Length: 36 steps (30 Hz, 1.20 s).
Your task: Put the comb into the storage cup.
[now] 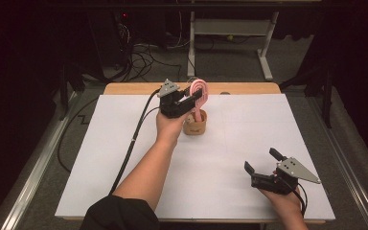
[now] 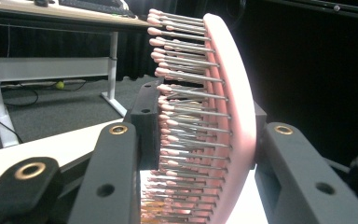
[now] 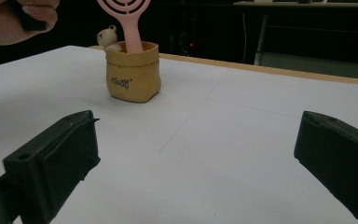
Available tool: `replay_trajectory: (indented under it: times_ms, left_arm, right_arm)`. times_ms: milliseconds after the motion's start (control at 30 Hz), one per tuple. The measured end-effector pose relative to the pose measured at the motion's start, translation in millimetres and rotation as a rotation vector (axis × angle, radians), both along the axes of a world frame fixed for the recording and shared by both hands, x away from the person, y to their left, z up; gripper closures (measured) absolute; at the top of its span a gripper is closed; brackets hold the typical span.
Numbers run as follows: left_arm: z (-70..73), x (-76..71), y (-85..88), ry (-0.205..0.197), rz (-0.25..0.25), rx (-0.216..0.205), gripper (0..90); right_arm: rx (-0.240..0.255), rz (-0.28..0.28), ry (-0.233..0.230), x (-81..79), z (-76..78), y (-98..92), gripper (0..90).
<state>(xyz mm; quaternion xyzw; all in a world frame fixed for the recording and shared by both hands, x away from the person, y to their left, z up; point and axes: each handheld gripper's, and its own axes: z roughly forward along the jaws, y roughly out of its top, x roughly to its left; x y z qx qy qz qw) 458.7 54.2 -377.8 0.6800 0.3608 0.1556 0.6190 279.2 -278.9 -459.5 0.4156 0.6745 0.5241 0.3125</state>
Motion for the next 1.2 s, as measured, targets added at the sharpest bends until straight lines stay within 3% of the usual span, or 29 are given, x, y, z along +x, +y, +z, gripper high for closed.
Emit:
replay_trajectory:
  times_ms: [333, 600, 833, 1200]
  left_arm:
    - [0.1, 0.1, -0.2, -0.019, -0.001, 0.024, 61.7]
    - [5.7, 0.2, 3.0, -0.037, 0.000, 0.034, 54.2]
    - [4.9, 2.1, 4.8, -0.030, 0.013, 0.064, 55.2]
    - [4.1, 7.1, 12.0, -0.016, 0.034, 0.076, 54.8]
  right_arm:
    - [-0.002, 0.001, 0.001, -0.3, 0.2, 0.9, 0.4]
    - [-0.006, 0.000, 0.003, 0.3, -0.7, 0.4, 0.4]
    - [-0.006, 0.001, 0.004, 0.2, -0.8, 0.9, 0.4]
    - [-0.004, 0.002, 0.008, 0.7, -1.7, 0.8, 0.4]
